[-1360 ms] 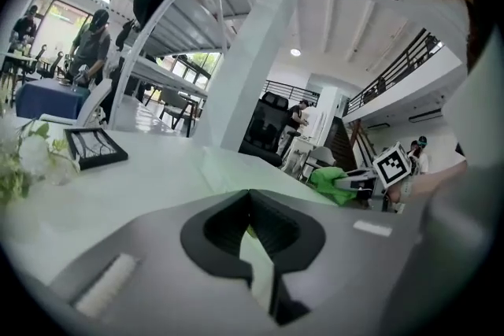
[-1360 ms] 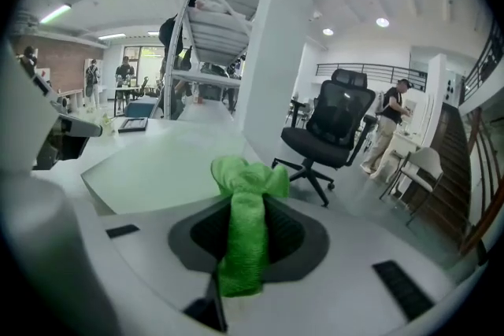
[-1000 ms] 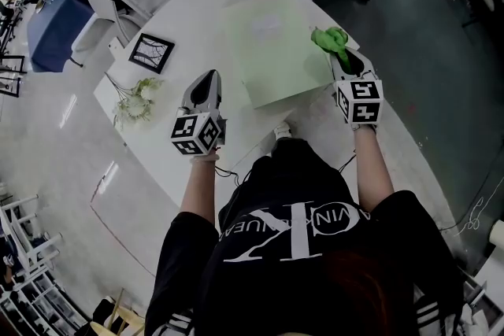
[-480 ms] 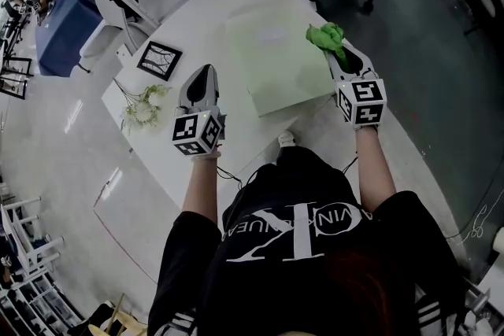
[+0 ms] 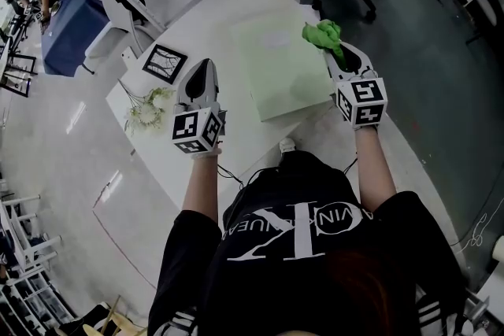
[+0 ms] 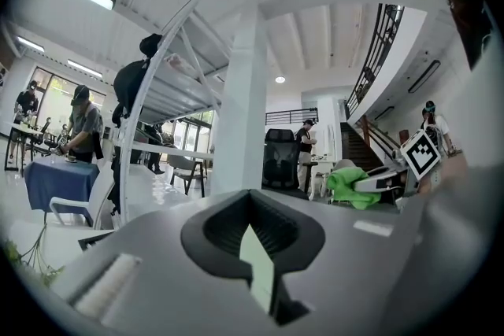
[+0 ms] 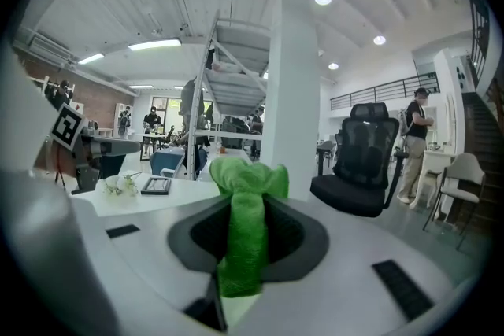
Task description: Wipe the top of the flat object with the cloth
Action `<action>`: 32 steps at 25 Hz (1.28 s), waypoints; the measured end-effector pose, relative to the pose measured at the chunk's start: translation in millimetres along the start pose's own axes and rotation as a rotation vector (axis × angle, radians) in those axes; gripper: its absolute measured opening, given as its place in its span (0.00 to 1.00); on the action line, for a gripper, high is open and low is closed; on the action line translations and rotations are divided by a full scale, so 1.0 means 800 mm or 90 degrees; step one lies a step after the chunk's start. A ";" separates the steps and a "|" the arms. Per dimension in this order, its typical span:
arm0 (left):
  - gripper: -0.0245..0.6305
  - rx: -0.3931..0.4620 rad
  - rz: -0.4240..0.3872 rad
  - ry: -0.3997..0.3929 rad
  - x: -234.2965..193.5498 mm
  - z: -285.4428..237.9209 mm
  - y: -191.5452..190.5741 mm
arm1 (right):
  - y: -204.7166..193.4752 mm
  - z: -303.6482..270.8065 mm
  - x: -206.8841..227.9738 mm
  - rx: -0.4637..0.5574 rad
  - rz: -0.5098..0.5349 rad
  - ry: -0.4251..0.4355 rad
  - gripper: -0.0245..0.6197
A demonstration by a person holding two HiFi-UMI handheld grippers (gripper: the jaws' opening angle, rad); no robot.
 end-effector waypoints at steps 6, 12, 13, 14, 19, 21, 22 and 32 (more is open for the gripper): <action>0.05 0.013 -0.010 0.016 -0.007 0.003 0.009 | 0.009 0.001 0.000 0.014 0.005 0.002 0.16; 0.05 0.028 -0.012 0.030 -0.013 0.005 0.020 | 0.017 0.002 0.004 0.023 0.007 0.002 0.16; 0.05 0.030 -0.012 0.032 -0.013 0.005 0.021 | 0.018 0.001 0.004 0.024 0.007 0.002 0.16; 0.05 0.031 -0.012 0.033 -0.014 0.005 0.022 | 0.019 0.001 0.004 0.025 0.007 0.002 0.16; 0.05 0.039 -0.021 0.044 -0.015 0.007 0.027 | 0.023 0.000 0.006 0.028 0.010 0.004 0.16; 0.05 0.042 -0.024 0.049 -0.016 0.007 0.028 | 0.025 -0.001 0.006 0.030 0.012 0.005 0.16; 0.05 0.043 -0.024 0.051 -0.017 0.008 0.028 | 0.025 -0.001 0.006 0.031 0.013 0.005 0.16; 0.05 0.047 -0.024 0.059 -0.019 0.009 0.029 | 0.025 -0.003 0.006 0.033 0.017 0.010 0.16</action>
Point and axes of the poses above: the fingertips, and each gripper's own axes: z backward along the fingers, x to its right, y out of its top, the point moved 6 cm from there along z, backward along the fingers, and after that the axes turned 5 degrees about -x, right-handed, at the moved point
